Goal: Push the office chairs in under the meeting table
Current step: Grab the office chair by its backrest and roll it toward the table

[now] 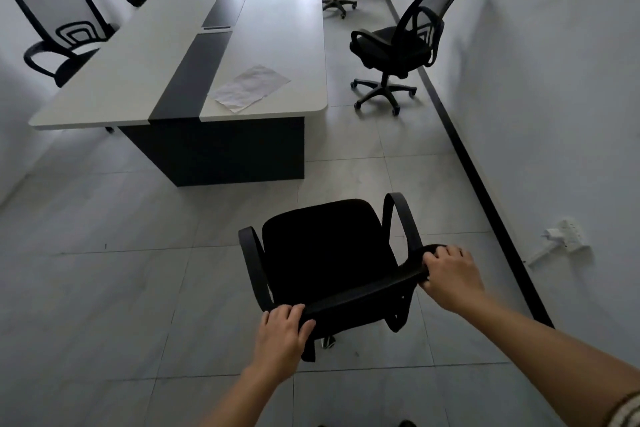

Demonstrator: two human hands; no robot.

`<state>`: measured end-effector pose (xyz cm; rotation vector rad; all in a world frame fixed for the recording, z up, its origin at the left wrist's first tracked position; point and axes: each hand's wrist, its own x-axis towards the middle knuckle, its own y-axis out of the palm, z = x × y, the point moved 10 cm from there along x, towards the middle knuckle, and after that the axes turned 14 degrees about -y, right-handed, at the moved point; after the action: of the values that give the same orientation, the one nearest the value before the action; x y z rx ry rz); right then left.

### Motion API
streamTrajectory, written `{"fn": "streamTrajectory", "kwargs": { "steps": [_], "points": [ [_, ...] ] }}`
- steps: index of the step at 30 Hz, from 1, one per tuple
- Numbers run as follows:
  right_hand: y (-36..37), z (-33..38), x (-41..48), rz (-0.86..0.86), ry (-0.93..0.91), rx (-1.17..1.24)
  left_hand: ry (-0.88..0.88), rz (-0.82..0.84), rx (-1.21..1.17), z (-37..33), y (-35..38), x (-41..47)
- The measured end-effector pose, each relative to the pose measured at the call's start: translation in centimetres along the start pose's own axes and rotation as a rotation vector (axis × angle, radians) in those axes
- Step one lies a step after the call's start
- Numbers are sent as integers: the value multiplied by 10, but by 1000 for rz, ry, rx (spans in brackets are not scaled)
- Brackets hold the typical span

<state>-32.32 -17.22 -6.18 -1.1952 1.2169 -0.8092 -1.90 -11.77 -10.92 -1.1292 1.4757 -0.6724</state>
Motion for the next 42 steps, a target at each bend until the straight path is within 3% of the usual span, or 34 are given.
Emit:
{"fn": "streamTrajectory", "kwargs": {
  "steps": [3, 11, 22, 31, 42],
  "points": [
    [19, -10, -39, -47, 32, 77, 89, -101, 132, -8, 4, -1],
    [41, -18, -76, -68, 114, 208, 272, -145, 291, -27, 5, 15],
    [16, -47, 7, -122, 15, 278, 322, -174, 296, -64, -56, 100],
    [9, -153, 67, -115, 22, 264, 252, -12, 217, -153, -42, 151],
    [-21, -261, 164, -17, 129, 83, 250, -32, 61, -246, -50, 255]
  ]
}}
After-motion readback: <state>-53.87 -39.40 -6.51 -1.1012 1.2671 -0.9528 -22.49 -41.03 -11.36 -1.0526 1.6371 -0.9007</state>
